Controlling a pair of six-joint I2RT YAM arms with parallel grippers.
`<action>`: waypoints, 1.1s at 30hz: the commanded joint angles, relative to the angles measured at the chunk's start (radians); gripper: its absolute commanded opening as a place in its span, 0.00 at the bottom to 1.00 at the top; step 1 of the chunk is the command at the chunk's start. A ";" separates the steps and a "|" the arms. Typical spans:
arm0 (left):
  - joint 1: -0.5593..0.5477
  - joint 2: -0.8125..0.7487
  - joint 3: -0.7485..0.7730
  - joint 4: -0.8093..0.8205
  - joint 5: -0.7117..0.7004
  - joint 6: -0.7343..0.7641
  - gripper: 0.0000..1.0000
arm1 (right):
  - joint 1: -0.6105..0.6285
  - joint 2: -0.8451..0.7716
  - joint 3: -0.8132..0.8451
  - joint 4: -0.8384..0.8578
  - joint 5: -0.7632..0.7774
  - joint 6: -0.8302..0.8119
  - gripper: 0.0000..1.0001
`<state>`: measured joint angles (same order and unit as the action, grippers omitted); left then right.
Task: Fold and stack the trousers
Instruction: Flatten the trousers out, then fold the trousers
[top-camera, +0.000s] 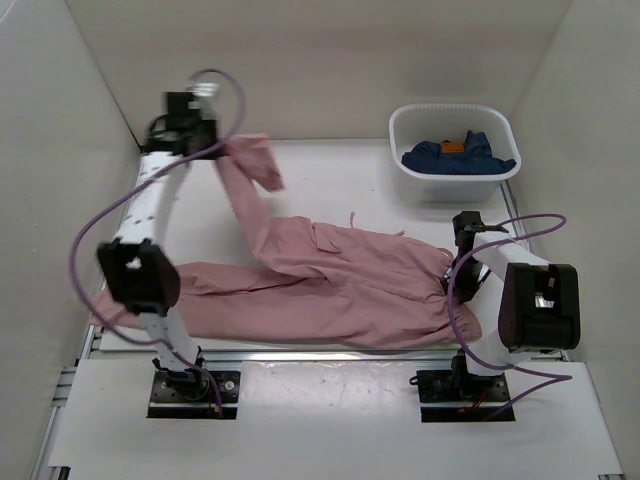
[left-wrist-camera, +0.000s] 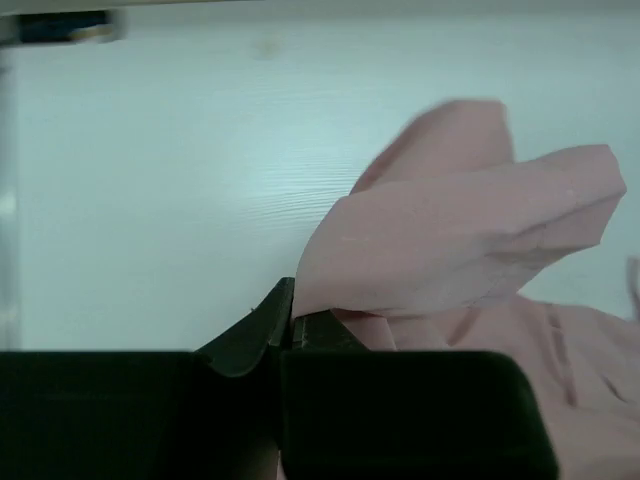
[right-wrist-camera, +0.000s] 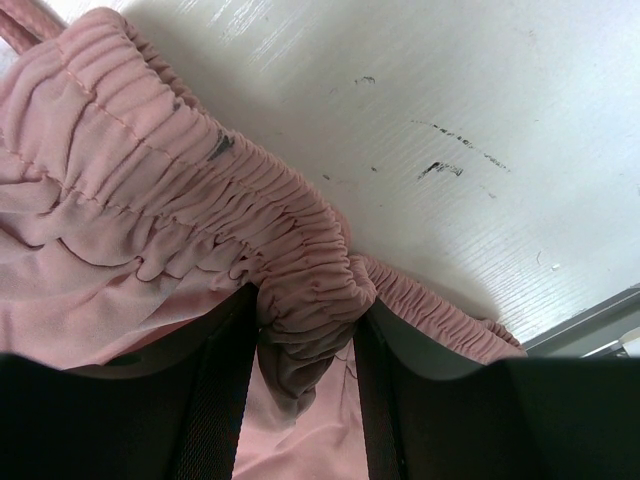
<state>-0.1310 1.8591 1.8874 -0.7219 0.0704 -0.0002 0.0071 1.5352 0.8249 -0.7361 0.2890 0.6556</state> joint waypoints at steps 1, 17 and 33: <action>0.146 -0.155 -0.187 -0.018 0.058 0.000 0.14 | 0.005 0.078 -0.064 0.073 0.056 0.032 0.47; 0.633 -0.414 -0.856 -0.062 0.065 0.000 0.43 | -0.160 -0.030 -0.035 0.037 0.076 0.004 0.50; 0.620 -0.122 -0.443 -0.179 -0.029 0.000 0.83 | -0.176 0.008 0.376 -0.094 -0.069 -0.129 0.77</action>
<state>0.5236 1.5940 1.4029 -0.9237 0.0780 -0.0002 -0.1719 1.4979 1.1557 -0.8051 0.2832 0.5396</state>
